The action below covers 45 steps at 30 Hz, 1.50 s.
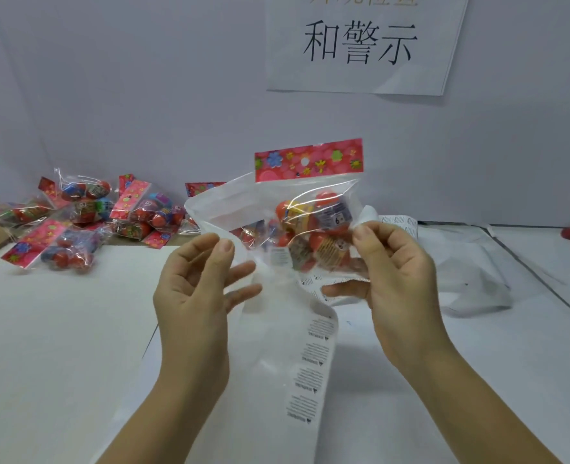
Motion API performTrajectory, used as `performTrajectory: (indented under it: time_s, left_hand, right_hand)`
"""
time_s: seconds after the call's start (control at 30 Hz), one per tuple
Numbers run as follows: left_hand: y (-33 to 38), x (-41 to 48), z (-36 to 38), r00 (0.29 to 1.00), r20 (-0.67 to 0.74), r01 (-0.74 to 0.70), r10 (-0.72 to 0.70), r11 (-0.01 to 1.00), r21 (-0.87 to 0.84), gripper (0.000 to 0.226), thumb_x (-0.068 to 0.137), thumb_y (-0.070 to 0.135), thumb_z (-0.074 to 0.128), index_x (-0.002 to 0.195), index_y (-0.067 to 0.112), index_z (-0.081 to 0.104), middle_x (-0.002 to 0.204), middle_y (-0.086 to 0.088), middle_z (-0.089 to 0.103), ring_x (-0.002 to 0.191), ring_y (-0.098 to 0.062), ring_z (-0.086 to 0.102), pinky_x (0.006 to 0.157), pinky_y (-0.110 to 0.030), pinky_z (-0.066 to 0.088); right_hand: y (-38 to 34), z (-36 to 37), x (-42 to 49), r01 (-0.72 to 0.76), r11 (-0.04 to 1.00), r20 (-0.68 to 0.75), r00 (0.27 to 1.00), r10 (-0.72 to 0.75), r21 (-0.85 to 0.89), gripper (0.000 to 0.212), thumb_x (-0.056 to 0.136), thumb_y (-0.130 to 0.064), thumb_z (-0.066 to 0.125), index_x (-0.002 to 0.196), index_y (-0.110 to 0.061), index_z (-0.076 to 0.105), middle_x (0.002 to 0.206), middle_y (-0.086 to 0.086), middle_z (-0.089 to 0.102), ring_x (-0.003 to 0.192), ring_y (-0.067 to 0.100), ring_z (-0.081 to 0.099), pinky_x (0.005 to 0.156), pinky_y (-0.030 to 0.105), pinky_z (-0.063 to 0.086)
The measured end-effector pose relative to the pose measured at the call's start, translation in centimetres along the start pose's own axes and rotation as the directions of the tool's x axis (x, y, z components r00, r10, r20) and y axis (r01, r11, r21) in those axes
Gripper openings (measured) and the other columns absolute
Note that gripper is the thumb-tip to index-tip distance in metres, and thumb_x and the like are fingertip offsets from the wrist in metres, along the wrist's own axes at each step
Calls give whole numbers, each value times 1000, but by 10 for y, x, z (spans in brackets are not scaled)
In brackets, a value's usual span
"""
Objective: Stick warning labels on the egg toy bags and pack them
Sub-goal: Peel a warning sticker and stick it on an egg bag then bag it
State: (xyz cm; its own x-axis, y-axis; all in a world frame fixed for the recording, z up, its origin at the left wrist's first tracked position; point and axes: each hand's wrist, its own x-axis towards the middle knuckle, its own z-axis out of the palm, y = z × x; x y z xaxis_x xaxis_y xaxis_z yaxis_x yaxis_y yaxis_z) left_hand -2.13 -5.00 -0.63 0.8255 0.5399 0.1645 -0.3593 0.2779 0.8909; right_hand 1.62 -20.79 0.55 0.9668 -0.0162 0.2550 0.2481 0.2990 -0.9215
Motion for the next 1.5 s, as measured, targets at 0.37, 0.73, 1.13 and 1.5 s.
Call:
performTrajectory:
  time_s: [0.37, 0.73, 1.13, 1.5]
  left_hand:
    - [0, -7, 3, 938, 343, 128, -41, 964, -234, 31, 69, 24, 77, 97, 17, 67, 89, -4, 73, 76, -18, 70, 64, -31, 59]
    - [2, -4, 3, 924, 353, 212, -149, 966, -147, 35, 80, 32, 65, 110, 13, 69, 98, -8, 75, 79, -25, 73, 68, -42, 62]
    - [1, -2, 6, 934, 243, 308, -263, 936, -169, 48, 71, 25, 66, 111, -2, 64, 98, -15, 76, 78, -27, 75, 60, -32, 61]
    - [2, -2, 4, 952, 221, 250, -213, 955, -158, 28, 73, 21, 65, 94, 4, 63, 94, -13, 76, 77, -26, 75, 60, -33, 61]
  right_hand:
    - [10, 11, -26, 811, 266, 519, 548, -656, -521, 16, 90, -18, 66, 103, -12, 73, 107, 3, 70, 97, 18, 66, 80, 33, 55]
    - [-8, -1, 0, 52, 960, 121, 993, -19, -277, 20, 78, -42, 61, 84, -26, 70, 80, 2, 71, 62, 10, 66, 48, 28, 54]
    - [0, -1, -3, 72, 966, 52, 997, -61, -250, 9, 93, -22, 57, 88, -19, 63, 79, -4, 70, 64, 17, 71, 46, 25, 54]
    - [8, -3, 1, -58, 993, 164, 984, 74, -100, 14, 91, -33, 58, 95, -20, 60, 89, 6, 70, 74, 25, 72, 42, 29, 52]
